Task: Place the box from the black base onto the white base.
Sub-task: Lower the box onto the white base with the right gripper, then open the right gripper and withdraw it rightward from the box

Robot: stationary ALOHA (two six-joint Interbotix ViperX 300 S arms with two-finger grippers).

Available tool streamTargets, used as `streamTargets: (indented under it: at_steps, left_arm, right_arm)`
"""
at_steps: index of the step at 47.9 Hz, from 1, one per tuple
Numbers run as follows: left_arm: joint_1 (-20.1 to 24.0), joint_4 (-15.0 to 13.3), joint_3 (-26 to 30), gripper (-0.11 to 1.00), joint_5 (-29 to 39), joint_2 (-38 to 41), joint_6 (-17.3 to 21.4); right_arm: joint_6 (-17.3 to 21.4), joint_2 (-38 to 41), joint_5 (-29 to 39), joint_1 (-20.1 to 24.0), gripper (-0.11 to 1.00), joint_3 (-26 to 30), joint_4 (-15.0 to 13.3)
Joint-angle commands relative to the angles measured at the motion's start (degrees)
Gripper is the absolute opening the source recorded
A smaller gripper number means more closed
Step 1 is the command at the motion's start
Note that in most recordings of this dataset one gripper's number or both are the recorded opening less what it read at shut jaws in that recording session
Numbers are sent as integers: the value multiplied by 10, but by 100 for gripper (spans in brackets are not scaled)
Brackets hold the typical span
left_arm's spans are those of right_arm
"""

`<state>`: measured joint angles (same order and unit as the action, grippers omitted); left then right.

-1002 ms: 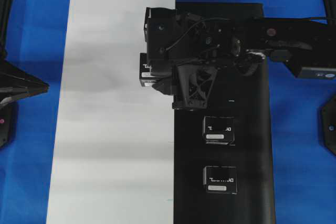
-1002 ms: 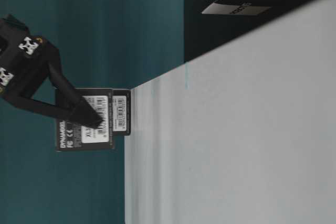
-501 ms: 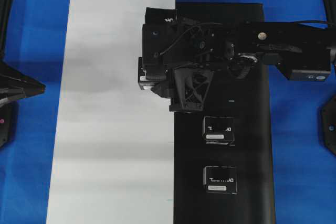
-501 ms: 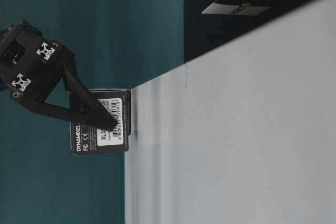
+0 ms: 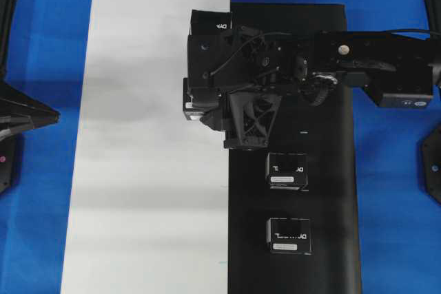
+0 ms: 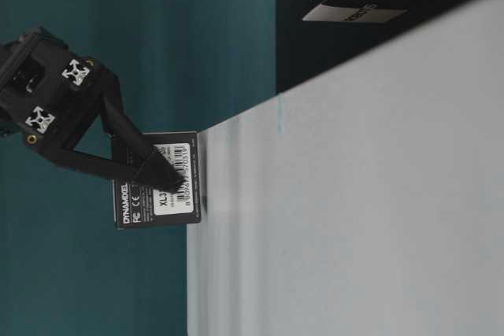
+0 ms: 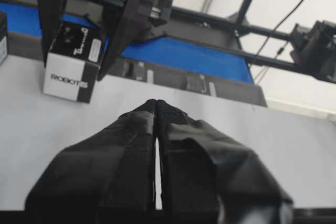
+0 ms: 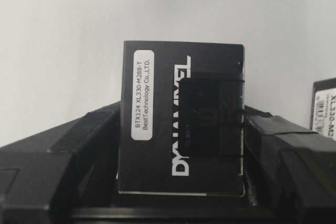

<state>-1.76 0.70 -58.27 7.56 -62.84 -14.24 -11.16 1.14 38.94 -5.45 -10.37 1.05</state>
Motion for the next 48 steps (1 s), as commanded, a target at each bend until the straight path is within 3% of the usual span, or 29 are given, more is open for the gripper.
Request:
streamTargets:
  at_steps: [1,37,41,48]
  left_arm:
    - [-2,2,7,1,-5,4,-1]
    - [-1,2,7,1,-5,4,-1]
    - [-1,2,7,1,-5,4,-1]
    - [-1,2,7,1,-5,4,-1]
  right_arm:
    - [1,3,-5,4,68,1,2]
    - [6,3,-36,3,70,-27,4]
    - [7,3,-37,1,74,-27,4]
    - [8,3,-37,-2,91,-27,4]
